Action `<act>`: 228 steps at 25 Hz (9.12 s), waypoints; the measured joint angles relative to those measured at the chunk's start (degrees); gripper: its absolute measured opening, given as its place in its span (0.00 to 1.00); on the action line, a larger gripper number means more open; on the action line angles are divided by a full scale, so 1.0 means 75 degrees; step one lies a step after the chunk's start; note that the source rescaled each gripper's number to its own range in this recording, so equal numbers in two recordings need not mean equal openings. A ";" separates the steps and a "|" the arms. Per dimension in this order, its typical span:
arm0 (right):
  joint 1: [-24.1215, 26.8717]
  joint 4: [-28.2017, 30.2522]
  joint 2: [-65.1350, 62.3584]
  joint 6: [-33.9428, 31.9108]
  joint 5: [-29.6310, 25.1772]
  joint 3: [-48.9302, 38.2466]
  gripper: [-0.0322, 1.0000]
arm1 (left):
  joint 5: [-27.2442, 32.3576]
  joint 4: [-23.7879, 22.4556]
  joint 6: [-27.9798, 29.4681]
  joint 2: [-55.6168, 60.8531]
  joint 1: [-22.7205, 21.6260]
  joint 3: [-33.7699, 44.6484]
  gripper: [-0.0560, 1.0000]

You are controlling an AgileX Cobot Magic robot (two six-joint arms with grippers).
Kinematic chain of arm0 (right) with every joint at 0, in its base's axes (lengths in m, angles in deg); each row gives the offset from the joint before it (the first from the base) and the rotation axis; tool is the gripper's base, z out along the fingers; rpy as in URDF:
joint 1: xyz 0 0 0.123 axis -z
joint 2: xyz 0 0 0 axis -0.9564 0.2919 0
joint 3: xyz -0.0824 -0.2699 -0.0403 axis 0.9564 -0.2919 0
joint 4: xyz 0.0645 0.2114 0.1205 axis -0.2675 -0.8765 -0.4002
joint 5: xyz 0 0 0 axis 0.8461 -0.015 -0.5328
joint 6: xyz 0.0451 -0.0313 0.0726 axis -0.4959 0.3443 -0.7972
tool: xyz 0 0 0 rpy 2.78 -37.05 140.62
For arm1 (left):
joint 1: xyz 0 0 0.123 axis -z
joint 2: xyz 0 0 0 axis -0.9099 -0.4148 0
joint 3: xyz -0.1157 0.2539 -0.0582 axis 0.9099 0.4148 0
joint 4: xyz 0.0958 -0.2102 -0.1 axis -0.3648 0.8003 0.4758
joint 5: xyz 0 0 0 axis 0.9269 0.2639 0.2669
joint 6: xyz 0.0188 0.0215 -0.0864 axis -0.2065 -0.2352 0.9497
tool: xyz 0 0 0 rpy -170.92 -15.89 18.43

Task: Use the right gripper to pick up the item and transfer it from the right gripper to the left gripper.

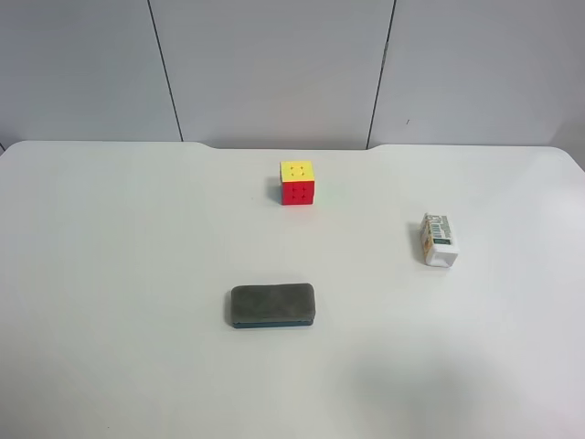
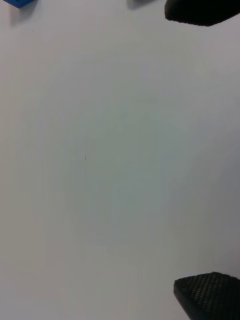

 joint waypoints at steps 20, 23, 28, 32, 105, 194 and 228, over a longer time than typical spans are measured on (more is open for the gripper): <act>0.0000 0.0079 0.1255 -0.0723 0.0011 0.0505 1.00 | 0.0000 0.0000 0.0000 0.0000 0.0000 0.0000 1.00; 0.0000 0.0175 0.2536 -0.0730 0.0011 0.1033 1.00 | 0.0000 0.0000 0.0000 0.0000 0.0000 0.0000 1.00; 0.0000 0.0175 0.4248 -0.0730 0.0038 0.1889 1.00 | 0.0000 0.0000 0.0000 0.0000 0.0000 0.0000 1.00; 0.0000 0.0175 0.6058 -0.0716 0.0043 0.2633 1.00 | 0.0000 0.0000 0.0000 0.0000 0.0000 0.0000 1.00; 0.0000 -0.0700 1.5145 0.0227 0.2979 0.4237 0.05 | -0.0022 0.0000 0.0000 0.0000 0.0000 0.0000 1.00; -0.5243 -0.4513 1.2134 0.7172 0.2349 0.4261 0.04 | -0.0656 0.6632 -0.2589 -0.8415 0.1111 -0.1976 1.00; -0.6013 -0.5533 1.2134 0.8306 0.3511 0.4261 0.04 | 0.0169 0.6959 -0.3019 -0.9503 0.1111 -0.1999 0.72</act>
